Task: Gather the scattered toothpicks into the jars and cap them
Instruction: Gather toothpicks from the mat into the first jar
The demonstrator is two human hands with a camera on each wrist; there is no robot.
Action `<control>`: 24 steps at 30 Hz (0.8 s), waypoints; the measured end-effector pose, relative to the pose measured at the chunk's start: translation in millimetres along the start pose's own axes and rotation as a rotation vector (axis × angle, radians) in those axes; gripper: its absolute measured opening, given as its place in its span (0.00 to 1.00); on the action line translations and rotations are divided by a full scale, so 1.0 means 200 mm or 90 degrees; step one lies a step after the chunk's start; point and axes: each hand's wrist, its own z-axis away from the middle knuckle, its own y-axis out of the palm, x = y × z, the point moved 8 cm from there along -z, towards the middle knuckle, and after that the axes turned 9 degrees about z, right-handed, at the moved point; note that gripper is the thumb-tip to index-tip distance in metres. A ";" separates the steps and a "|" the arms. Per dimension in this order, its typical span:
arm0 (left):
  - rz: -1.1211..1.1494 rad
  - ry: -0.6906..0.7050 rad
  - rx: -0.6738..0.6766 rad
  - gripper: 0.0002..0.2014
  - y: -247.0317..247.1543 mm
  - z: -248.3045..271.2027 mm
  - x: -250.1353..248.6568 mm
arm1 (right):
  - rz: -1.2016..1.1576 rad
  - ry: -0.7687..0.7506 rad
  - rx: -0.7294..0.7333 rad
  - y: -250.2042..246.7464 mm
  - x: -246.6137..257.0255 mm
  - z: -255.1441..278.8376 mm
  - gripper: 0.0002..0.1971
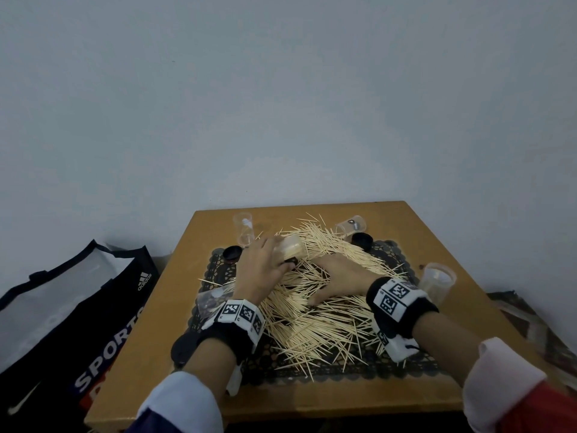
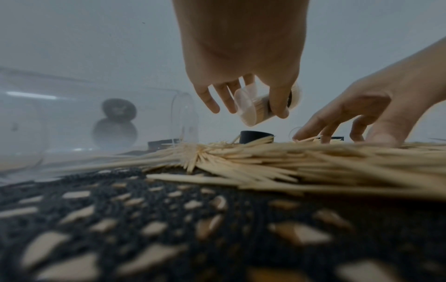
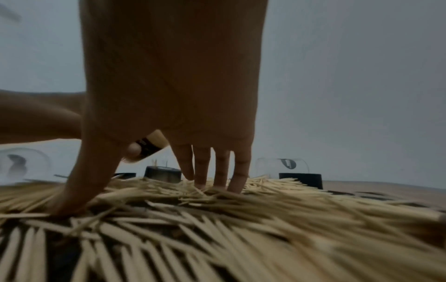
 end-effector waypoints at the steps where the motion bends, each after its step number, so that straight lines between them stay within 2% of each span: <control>1: 0.000 -0.004 0.008 0.28 0.01 0.00 0.00 | 0.047 -0.007 0.004 0.01 0.01 0.00 0.52; 3: -0.004 -0.013 0.020 0.29 0.01 0.00 0.01 | 0.078 -0.005 -0.006 0.00 0.03 0.00 0.48; 8: -0.008 -0.018 0.029 0.29 0.02 0.00 0.02 | 0.042 0.003 -0.066 -0.07 0.03 0.01 0.27; 9: -0.010 -0.020 0.030 0.29 0.02 0.00 0.02 | 0.026 0.002 -0.071 -0.08 0.03 0.01 0.27; 12: -0.016 -0.024 0.034 0.29 0.02 0.00 0.03 | -0.014 0.005 -0.063 -0.06 0.01 0.00 0.37; 15: -0.017 -0.028 0.036 0.30 0.03 0.00 0.04 | 0.043 -0.004 -0.096 -0.07 0.01 0.00 0.44; 18: -0.020 -0.027 0.038 0.30 0.04 0.00 0.05 | 0.056 -0.045 -0.124 -0.08 0.03 -0.02 0.45; 24: -0.027 -0.051 -0.007 0.29 -0.01 0.00 0.06 | 0.077 -0.089 -0.034 0.00 0.07 -0.02 0.40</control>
